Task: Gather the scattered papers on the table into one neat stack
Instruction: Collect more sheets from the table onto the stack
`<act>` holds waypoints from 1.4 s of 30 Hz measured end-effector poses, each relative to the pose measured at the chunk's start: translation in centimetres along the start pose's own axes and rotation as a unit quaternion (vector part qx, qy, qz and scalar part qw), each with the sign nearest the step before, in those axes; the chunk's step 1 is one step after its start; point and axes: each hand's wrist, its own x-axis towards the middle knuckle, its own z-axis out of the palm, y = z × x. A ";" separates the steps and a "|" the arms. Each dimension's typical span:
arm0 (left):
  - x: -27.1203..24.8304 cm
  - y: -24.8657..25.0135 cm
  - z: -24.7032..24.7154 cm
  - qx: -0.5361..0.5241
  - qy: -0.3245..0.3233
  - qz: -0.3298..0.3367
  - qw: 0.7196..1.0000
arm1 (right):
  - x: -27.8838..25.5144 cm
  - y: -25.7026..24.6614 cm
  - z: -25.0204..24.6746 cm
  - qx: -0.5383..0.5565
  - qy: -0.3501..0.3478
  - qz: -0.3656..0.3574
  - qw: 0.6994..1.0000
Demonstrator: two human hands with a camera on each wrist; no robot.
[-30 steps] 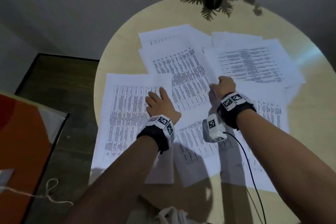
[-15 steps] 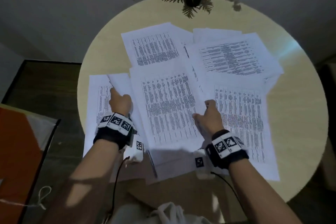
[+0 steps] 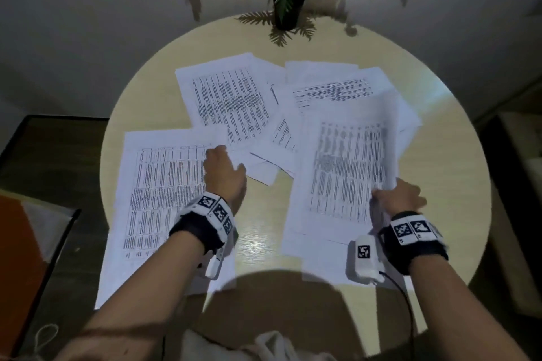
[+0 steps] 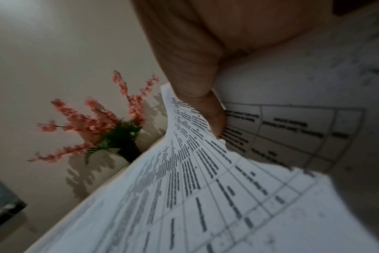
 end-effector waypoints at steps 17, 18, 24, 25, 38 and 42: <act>-1.2 5.7 5.8 -0.074 -0.179 -0.063 0.979 | -3.2 -2.1 0.6 0.264 -0.077 -0.177 0.945; -0.7 5.8 5.5 -0.105 -0.156 -0.059 0.980 | -2.9 -2.6 -0.2 0.289 -0.057 -0.181 0.938; 5.7 8.2 2.8 -0.097 -0.074 -0.011 0.992 | 3.8 -5.1 -3.6 0.348 0.044 -0.052 0.935; 6.7 8.6 2.7 -0.050 -0.082 -0.018 0.995 | 5.0 -5.4 -3.7 0.357 0.039 -0.011 0.933; 7.8 8.1 6.3 0.189 -0.163 0.014 0.968 | 9.3 -12.8 0.6 0.206 -0.014 0.025 0.978; 7.1 7.3 4.9 0.056 -0.165 -0.003 0.985 | 9.5 -11.9 -0.2 0.179 -0.031 -0.012 0.983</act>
